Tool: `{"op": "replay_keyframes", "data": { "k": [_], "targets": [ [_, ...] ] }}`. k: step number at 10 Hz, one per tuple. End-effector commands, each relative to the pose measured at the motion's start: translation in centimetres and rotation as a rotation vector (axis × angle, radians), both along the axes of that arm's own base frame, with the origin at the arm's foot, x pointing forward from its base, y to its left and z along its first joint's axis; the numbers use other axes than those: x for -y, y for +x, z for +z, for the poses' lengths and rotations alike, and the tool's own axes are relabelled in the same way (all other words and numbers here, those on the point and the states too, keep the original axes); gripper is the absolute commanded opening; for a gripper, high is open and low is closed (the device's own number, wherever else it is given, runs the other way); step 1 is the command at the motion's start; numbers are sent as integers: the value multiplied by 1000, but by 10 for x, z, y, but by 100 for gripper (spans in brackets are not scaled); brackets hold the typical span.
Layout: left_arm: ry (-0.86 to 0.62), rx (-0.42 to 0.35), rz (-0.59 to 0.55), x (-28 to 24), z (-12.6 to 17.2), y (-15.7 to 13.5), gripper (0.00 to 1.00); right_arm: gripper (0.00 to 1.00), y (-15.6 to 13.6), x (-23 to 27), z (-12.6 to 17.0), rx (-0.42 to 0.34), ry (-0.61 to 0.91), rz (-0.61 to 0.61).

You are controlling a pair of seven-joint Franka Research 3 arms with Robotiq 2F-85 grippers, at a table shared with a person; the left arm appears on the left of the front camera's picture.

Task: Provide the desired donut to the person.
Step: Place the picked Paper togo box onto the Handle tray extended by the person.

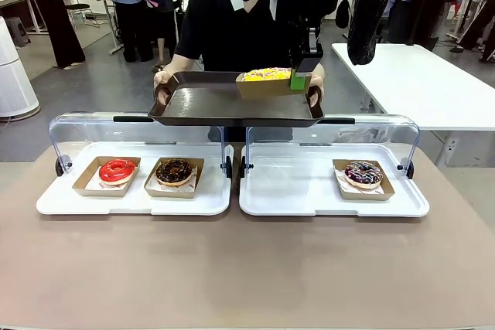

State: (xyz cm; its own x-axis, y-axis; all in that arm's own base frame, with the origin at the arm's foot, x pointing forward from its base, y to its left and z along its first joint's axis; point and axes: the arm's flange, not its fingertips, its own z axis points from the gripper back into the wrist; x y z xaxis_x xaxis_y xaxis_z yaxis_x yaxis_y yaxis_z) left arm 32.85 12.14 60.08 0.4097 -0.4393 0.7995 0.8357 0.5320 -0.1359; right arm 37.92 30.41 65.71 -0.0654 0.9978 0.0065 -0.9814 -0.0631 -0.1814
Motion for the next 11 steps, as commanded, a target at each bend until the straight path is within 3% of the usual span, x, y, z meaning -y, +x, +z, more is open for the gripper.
{"op": "replay_keyframes", "data": {
  "k": [1,5,7,9,11],
  "targets": [
    [-8,0,-5,1,1,0,100,2,22,1,14,72,-11,-60],
    [-8,0,-5,1,1,0,100,2,94,37,-14,3,38,-99],
    [-8,0,-5,1,1,0,100,2,131,47,-32,42,133,12],
    [-8,0,-5,1,1,0,100,2,146,47,-42,54,182,61],
    [-8,0,-5,1,1,0,100,2,158,52,-52,40,187,14]
  ]
}}
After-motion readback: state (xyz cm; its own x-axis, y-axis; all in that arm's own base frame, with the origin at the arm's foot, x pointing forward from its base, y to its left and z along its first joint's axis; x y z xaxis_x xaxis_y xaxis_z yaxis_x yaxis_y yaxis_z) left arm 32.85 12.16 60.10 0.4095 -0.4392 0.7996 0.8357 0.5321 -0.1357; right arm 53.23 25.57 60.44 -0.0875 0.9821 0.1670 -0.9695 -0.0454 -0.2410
